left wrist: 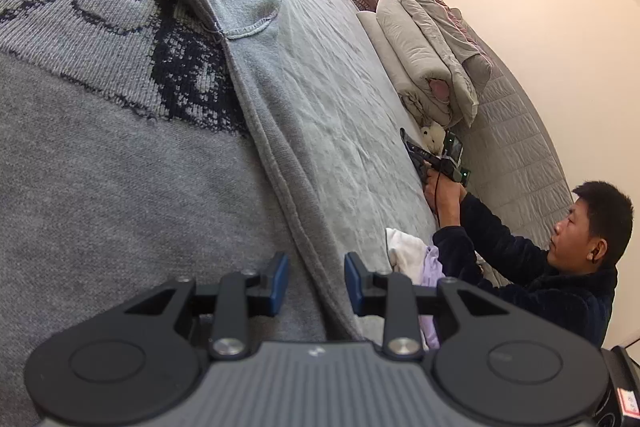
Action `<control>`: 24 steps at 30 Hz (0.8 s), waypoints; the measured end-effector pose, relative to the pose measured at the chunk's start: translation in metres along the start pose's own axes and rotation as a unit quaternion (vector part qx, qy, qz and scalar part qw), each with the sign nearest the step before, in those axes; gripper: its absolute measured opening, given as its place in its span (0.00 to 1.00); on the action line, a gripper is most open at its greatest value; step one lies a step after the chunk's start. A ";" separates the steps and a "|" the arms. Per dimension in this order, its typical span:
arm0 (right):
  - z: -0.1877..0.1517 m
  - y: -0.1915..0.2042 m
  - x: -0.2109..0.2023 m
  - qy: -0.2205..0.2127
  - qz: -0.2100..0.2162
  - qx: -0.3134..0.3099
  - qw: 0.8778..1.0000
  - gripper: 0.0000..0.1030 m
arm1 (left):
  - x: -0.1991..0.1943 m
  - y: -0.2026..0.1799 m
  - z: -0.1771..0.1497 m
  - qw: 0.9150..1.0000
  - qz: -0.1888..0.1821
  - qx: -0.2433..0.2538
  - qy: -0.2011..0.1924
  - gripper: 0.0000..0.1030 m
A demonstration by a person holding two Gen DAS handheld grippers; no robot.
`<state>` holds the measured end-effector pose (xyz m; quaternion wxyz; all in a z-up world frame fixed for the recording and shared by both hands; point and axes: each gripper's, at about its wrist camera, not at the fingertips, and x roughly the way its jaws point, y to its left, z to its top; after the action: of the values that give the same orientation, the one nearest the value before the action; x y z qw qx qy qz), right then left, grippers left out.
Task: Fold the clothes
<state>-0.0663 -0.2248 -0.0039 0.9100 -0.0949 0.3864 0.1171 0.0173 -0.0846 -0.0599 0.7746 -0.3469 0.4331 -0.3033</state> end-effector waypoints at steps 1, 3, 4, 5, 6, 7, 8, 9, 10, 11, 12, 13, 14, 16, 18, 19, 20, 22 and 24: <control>0.000 0.001 -0.005 -0.005 0.002 -0.002 1.000 0.08 | 0.000 0.001 0.001 1.000 -0.001 -0.002 -0.003 0.29; 0.003 0.003 -0.012 -0.013 0.005 -0.007 1.000 0.08 | -0.002 0.004 0.006 1.000 0.000 -0.004 -0.016 0.29; 0.004 0.004 -0.014 -0.016 0.009 -0.008 1.000 0.08 | -0.002 0.006 0.009 1.000 0.001 -0.005 -0.023 0.29; 0.006 0.005 -0.017 -0.020 0.012 -0.010 1.000 0.08 | -0.002 0.007 0.011 1.000 0.001 -0.007 -0.030 0.29; 0.007 0.006 -0.018 -0.022 0.018 -0.009 1.000 0.08 | -0.002 0.010 0.015 0.999 0.000 -0.012 -0.040 0.29; 0.008 0.007 -0.019 -0.024 0.023 -0.009 0.999 0.08 | -0.001 0.012 0.017 0.999 0.000 -0.016 -0.046 0.29; 0.010 0.008 -0.019 -0.024 0.029 -0.007 0.999 0.08 | 0.000 0.014 0.018 0.999 -0.001 -0.019 -0.050 0.29; 0.012 0.010 -0.018 -0.024 0.032 -0.008 0.999 0.08 | 0.001 0.016 0.020 0.998 -0.003 -0.022 -0.053 0.24; 0.013 0.012 -0.018 -0.024 0.035 -0.009 0.999 0.08 | 0.000 0.015 0.020 0.998 -0.002 -0.019 -0.059 0.10; 0.014 0.014 -0.018 -0.023 0.036 -0.011 0.999 0.08 | -0.001 0.014 0.020 0.998 -0.001 -0.016 -0.064 0.04; 0.015 0.016 -0.018 -0.023 0.039 -0.013 0.999 0.09 | -0.002 0.013 0.019 0.997 0.001 -0.012 -0.070 0.04; 0.015 0.016 -0.020 -0.025 0.048 -0.010 0.998 0.09 | -0.007 0.010 0.019 0.997 0.007 -0.001 -0.081 0.04; 0.016 0.016 -0.022 -0.027 0.057 -0.007 0.998 0.09 | -0.012 0.007 0.019 0.996 0.015 0.012 -0.092 0.04; 0.017 0.015 -0.026 -0.031 0.075 -0.002 0.997 0.13 | -0.024 0.003 0.022 0.992 0.033 0.032 -0.115 0.04; 0.016 0.013 -0.031 -0.036 0.086 0.002 0.996 0.18 | -0.029 0.009 0.025 0.993 0.040 0.027 -0.109 0.05; 0.016 0.011 -0.033 -0.038 0.083 0.001 0.996 0.19 | -0.031 0.013 0.027 0.993 0.043 0.024 -0.105 0.06; 0.015 0.010 -0.035 -0.038 0.080 0.001 0.996 0.20 | -0.034 0.017 0.029 0.994 0.046 0.020 -0.101 0.06; 0.013 0.005 -0.036 -0.036 0.073 0.006 0.997 0.23 | -0.037 0.023 0.030 0.995 0.046 0.014 -0.088 0.10; 0.009 0.001 -0.037 -0.032 0.068 0.011 0.997 0.28 | -0.039 0.024 0.025 0.996 0.045 0.018 -0.070 0.20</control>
<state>-0.0849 -0.2265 0.0290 0.9126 -0.0542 0.3644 0.1775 0.0262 -0.0336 -0.0515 0.8219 -0.3336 0.3874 -0.2511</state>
